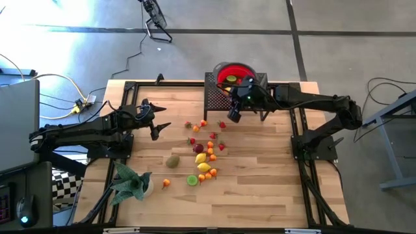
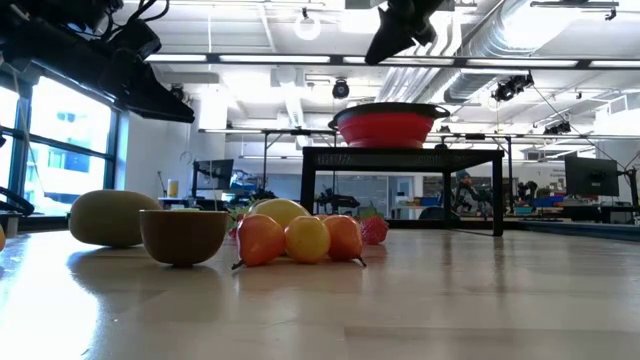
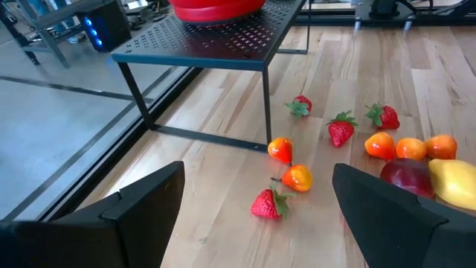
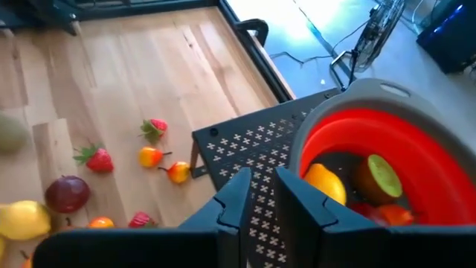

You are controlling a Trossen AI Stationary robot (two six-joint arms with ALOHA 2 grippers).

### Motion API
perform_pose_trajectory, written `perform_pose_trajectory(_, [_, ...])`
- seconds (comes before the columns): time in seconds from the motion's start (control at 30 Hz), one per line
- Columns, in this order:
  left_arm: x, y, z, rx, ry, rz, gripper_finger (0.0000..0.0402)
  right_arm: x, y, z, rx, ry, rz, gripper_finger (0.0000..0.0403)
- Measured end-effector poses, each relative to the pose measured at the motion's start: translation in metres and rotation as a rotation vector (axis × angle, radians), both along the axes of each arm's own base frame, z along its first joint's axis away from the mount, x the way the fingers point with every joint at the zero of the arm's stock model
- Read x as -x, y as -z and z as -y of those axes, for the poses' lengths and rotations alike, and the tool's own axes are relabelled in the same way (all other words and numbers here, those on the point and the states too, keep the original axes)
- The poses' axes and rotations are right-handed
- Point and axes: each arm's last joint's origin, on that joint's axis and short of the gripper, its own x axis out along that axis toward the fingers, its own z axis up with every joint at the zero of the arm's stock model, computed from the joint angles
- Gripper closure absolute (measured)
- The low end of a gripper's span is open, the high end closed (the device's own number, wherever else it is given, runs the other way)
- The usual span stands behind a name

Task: Pick & Place Fruit
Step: Put the strawberry into the strainer on the shelf

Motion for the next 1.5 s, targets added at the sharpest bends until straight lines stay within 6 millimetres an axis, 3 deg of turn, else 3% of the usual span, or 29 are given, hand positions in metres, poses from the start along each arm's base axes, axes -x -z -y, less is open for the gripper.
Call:
perform_pose_trajectory(0.23, [0.000, 0.000, 0.000, 0.001, 0.005, 0.000, 0.0064, -0.004, 0.002, -0.009, -0.076, -0.029, 0.025, 0.0352])
perform_pose_trajectory(0.47, [0.000, 0.000, 0.000, 0.003, 0.004, -0.004, 0.0064, -0.018, 0.016, -0.022, -0.138, -0.022, 0.011, 0.0352])
perform_pose_trajectory(0.8, [0.000, 0.001, 0.000, 0.003, 0.003, -0.008, 0.0064, -0.037, 0.040, -0.060, -0.204, -0.073, -0.041, 0.0353])
perform_pose_trajectory(1.1, [0.000, 0.001, 0.000, 0.003, 0.002, -0.008, 0.0064, -0.036, 0.040, -0.092, -0.239, -0.124, -0.033, 0.0353])
perform_pose_trajectory(1.5, [0.000, 0.000, 0.000, 0.019, -0.008, 0.012, 0.0064, -0.035, 0.041, -0.109, -0.199, -0.105, -0.020, 0.0353])
